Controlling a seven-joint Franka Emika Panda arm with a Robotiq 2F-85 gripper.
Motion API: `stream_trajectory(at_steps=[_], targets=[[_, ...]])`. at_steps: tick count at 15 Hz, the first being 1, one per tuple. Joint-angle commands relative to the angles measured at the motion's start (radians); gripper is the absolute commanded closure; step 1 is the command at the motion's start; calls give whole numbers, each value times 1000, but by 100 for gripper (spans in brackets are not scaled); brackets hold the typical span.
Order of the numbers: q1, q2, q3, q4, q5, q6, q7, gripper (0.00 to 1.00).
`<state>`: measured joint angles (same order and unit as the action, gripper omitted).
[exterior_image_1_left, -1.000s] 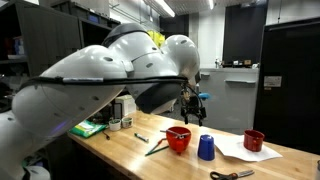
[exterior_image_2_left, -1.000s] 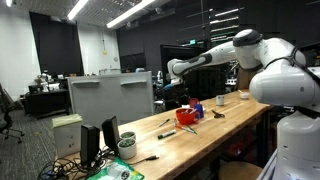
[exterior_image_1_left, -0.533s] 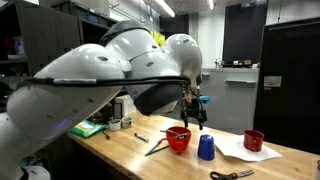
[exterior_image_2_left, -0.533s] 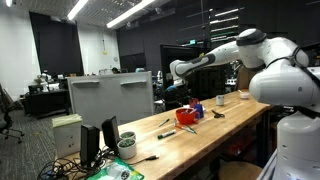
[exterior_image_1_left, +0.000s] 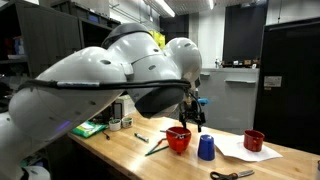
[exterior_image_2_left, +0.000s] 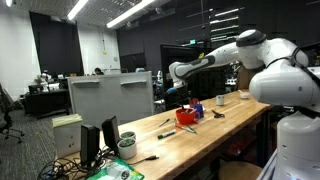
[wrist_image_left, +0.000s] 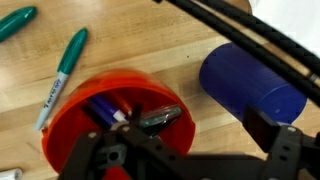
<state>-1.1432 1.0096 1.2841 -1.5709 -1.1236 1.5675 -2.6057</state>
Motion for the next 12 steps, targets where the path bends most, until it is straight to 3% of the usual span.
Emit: stream_trajectory(at_steps=[1, 10, 11, 12], targets=[[-28, 42, 43, -23, -40, -29, 0, 0], [-5, 93, 29, 4, -63, -81, 0, 0], [-4, 98, 28, 5, -69, -81, 0, 25], [-7, 101, 31, 3, -73, -85, 0, 26]])
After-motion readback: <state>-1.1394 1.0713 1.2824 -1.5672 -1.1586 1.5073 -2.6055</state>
